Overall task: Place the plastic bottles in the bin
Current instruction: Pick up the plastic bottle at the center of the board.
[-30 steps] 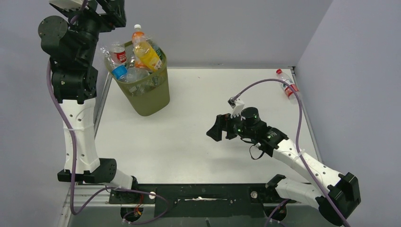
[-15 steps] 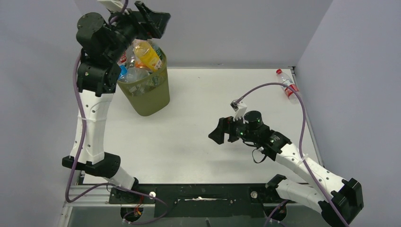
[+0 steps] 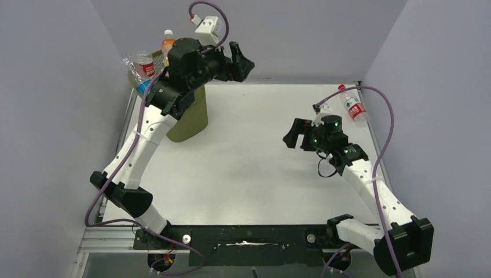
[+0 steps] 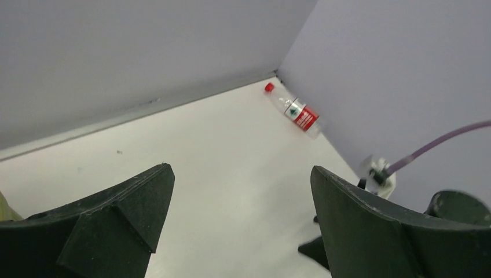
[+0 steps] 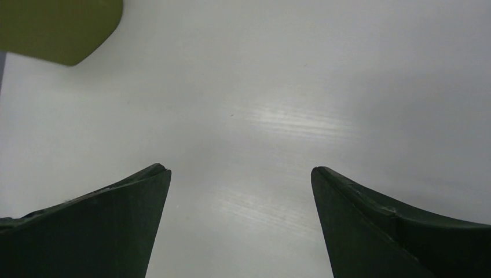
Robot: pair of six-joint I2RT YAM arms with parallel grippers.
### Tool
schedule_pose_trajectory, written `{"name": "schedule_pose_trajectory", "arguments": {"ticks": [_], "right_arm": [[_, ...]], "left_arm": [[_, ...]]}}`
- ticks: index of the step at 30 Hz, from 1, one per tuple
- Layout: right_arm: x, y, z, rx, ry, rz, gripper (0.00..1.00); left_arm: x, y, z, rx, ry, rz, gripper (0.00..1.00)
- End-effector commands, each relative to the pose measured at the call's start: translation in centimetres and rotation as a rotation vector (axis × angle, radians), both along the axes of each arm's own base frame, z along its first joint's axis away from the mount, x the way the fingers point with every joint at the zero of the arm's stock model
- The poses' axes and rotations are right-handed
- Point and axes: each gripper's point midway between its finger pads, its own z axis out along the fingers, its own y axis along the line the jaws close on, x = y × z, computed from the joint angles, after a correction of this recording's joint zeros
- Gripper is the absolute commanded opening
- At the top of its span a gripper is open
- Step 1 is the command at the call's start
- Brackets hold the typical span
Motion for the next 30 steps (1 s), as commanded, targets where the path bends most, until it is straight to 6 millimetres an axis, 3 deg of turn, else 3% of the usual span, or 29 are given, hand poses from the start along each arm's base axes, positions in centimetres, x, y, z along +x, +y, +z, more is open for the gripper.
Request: {"name": "schedule_pose_trajectory", "arguments": {"ticks": [1,11,15,23,30], "right_arm": [[6.1,-4.7,3.5,-0.145,-0.118,-0.158,0.98],[16.3,-18.5,7.6,-0.352,-0.24,-0.396,0.98],[20.3,-23.5,6.5,-0.45,-0.204,-0.477,0.98],[25.7,-28.4,0.4,-0.654,-0.023,-0.51,0.98],[27.4,-30.2,-2.3,-0.665,0.03,-0.526,0.98]], "left_arm": [[-0.8,0.1,0.6,-0.054,-0.038,0.002,0.89],[-3.5,-4.6,-6.6,-0.053,0.116,-0.161,0.9],[-4.5,-6.1,-8.3,-0.025,0.166,-0.202,0.9],[-5.4,-7.3,-11.1,0.066,0.24,-0.242,0.9],[-5.6,-8.3,-13.0,0.134,0.299,-0.262,0.9]]}}
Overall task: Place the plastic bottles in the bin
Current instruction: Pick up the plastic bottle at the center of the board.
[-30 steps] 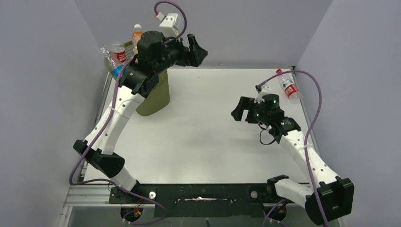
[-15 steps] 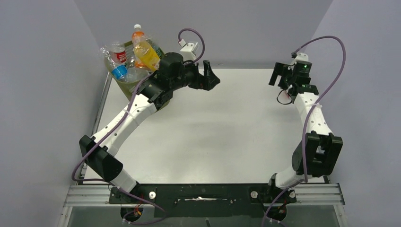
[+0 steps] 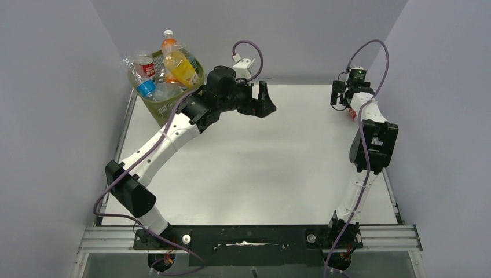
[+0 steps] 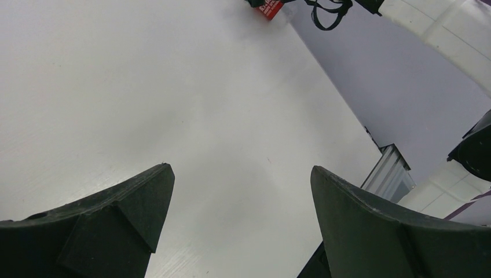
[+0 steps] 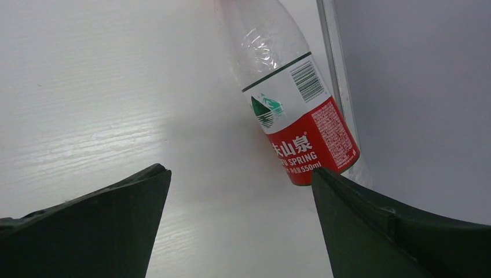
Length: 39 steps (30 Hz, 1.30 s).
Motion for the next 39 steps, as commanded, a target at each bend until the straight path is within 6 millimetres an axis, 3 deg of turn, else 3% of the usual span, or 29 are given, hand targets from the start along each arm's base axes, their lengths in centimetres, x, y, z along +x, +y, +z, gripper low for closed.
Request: {"name": "schedule_pose_trajectory", "arguments": {"ticks": [1,5,10,15,19,28,35,39], "right_arm": [[1.0,-2.4,3.1,-0.056,-0.063,-0.04,0.98],[0.8,-3.7,1.8,-0.025,-0.044,-0.066,0.98],[0.9,-4.6,1.8,-0.013,-0.07,-0.072,0.98],[1.1,-6.4,-0.1,0.028,-0.046,-0.077,0.98],[1.5,-6.6,-1.8,0.098,-0.038,-0.048,0.98],[1.9,-4.9,-5.8,0.193,0.01,-0.022,0.98],[1.7,-2.7,-6.4,0.218,0.008,-0.029,1.0],[1.5,-1.2,-6.8,0.23,0.02,-0.046,0.96]], "left_arm": [[-0.6,-1.0,1.0,0.018,-0.012,-0.041,0.9],[-0.5,-1.8,-0.1,0.079,0.012,-0.046,0.9],[-0.3,-3.0,0.3,0.125,0.005,-0.041,0.9],[-0.5,-4.4,0.3,0.147,0.014,-0.053,0.9],[-0.3,-4.8,0.2,0.16,0.02,-0.053,0.9],[0.2,-4.9,0.9,0.194,0.004,-0.044,0.9],[0.3,-4.6,0.9,0.202,0.004,-0.031,0.9],[0.2,-4.3,0.5,0.215,0.01,-0.024,0.9]]}}
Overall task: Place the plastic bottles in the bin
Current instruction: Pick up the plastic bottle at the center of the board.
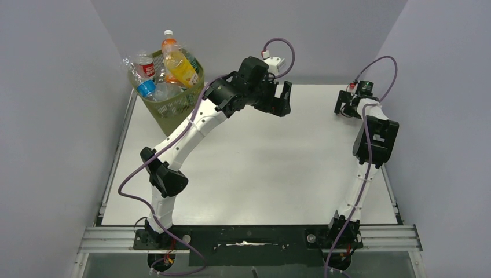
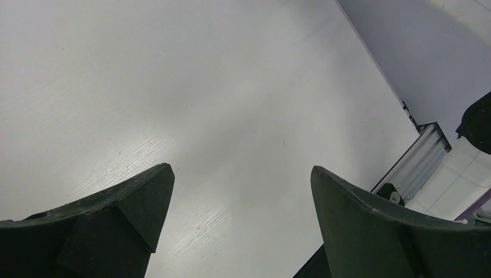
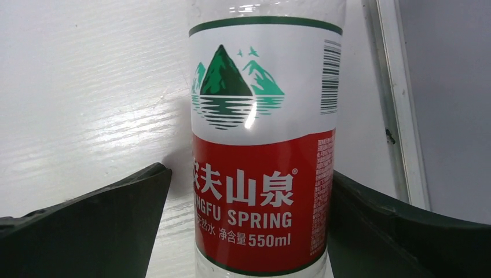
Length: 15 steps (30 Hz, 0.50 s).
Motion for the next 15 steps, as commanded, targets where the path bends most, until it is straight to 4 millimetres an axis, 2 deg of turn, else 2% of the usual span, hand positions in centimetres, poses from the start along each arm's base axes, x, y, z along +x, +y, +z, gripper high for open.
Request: {"name": "schedule_pose_trajectory", "arguments": {"ticks": [1,5,6,10,15], "right_arm": [[0.8,2.6,2.7,0.024,-0.066,-0.012,0.95],[1.0,6.1,1.9,0.034,-0.051,-0.007,0.9],[1.1,7.5,1.7,0.034,-0.046,0.005,0.88],[0.8,11.6,-0.1,0.053,-0.011,0.019,0.8],[0.1,15.2,-1.3,0.068,0.01,0.022,0.65]], "left_arm": [[-0.1,0.4,2.0,-0.015,-0.053,0.004,0.9],[0.0,0.8,1.6,0.0,-0.046,0.019,0.9],[-0.1,0.8,1.5,0.001,-0.042,0.02,0.9],[-0.4,0.9,1.0,0.016,-0.037,0.034,0.9],[-0.9,1.1,0.1,0.037,-0.023,0.049,0.9]]}}
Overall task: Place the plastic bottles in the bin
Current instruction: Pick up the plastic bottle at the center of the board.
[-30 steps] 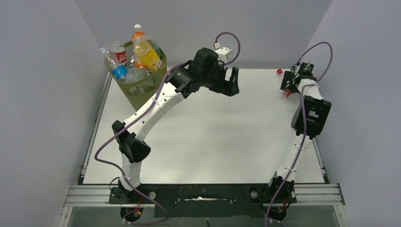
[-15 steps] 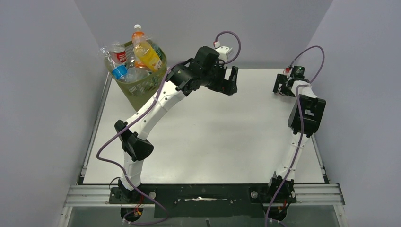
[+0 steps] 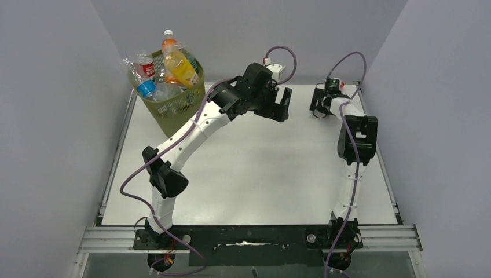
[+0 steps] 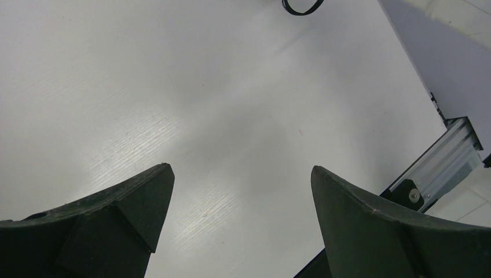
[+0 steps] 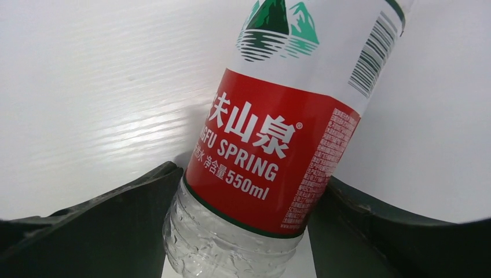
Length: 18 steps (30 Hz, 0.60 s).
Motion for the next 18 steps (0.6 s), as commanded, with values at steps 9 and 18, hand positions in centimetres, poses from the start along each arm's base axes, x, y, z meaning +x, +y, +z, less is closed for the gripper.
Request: {"name": "schedule_pose_trajectory", "arguments": {"ticks": [9,18], "right_arm": [[-3.7,11.4,-2.0,0.085,0.06,0.118,0.61],[-6.4,16.9,-1.4,0.109,0.073,0.263,0.59]], "left_arm": [[-0.5,0.3,1.4,-0.016,-0.04,0.02,0.9],[-0.7,1.5,2.3,-0.017,-0.077,0.052,0.9]]}}
